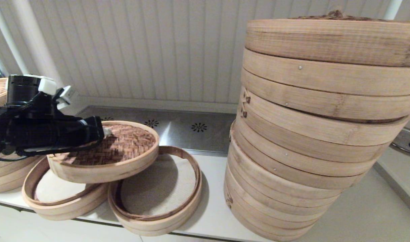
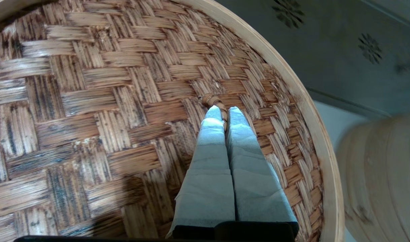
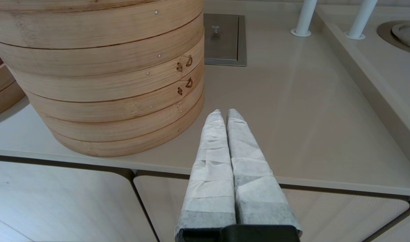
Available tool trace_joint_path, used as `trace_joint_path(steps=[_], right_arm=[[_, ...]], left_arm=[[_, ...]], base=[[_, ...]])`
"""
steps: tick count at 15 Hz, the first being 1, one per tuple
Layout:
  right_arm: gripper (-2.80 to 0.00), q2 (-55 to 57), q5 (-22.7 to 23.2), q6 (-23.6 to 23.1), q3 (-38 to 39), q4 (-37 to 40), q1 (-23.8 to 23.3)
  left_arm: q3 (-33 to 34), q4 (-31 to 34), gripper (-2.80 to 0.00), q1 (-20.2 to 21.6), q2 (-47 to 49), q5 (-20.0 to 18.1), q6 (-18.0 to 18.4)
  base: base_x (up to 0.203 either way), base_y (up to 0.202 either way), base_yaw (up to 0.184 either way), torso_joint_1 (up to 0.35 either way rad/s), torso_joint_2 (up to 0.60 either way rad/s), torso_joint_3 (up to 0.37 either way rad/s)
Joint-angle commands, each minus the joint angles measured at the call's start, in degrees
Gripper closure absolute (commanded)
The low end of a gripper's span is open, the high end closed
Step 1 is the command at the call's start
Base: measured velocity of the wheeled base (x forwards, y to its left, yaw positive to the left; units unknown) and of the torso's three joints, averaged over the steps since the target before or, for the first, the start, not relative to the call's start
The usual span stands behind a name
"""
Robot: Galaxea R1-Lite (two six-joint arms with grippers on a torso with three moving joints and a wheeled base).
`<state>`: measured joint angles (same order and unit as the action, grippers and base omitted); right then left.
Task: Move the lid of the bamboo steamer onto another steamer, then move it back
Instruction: Put the steamer
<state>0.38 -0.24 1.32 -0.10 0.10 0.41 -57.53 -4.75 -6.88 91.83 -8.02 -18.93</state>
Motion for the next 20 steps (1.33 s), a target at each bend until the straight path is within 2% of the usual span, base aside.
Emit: trace_joint_path(steps=[1, 6, 10, 13, 18, 20], right_arm=[[0.0, 0.06, -0.02, 0.0, 0.01, -0.01, 0.02], [0.0, 0.06, -0.02, 0.0, 0.01, -0.01, 0.02], [0.0, 0.06, -0.02, 0.0, 0.01, -0.01, 0.02], [0.0, 0.06, -0.02, 0.0, 0.01, -0.01, 0.02], [0.0, 0.06, -0.02, 0.0, 0.01, -0.01, 0.02], [0.0, 0.06, 0.05, 0.0, 0.01, -0.01, 0.02]], left_arm=[[0.36, 0.07, 0.0, -1.26, -0.5, -0.06, -0.28], [1.01, 0.13, 0.0, -6.47, -0.43, 0.17, -1.52], [1.49, -0.26, 0.0, -13.29, 0.16, 5.11, -2.5], [1.19, -2.2, 0.0, -15.36, 0.63, 7.23, -3.48], [0.66, -4.64, 0.0, -16.62, 2.11, 7.41, -4.19], [0.66, -6.03, 0.0, -17.92, 3.37, 8.77, -4.45]], base=[[0.0, 0.0, 0.0, 0.0, 0.0, 0.0], [0.0, 0.0, 0.0, 0.0, 0.0, 0.0], [0.0, 0.0, 0.0, 0.0, 0.0, 0.0], [0.0, 0.0, 0.0, 0.0, 0.0, 0.0], [0.0, 0.0, 0.0, 0.0, 0.0, 0.0], [0.0, 0.0, 0.0, 0.0, 0.0, 0.0]])
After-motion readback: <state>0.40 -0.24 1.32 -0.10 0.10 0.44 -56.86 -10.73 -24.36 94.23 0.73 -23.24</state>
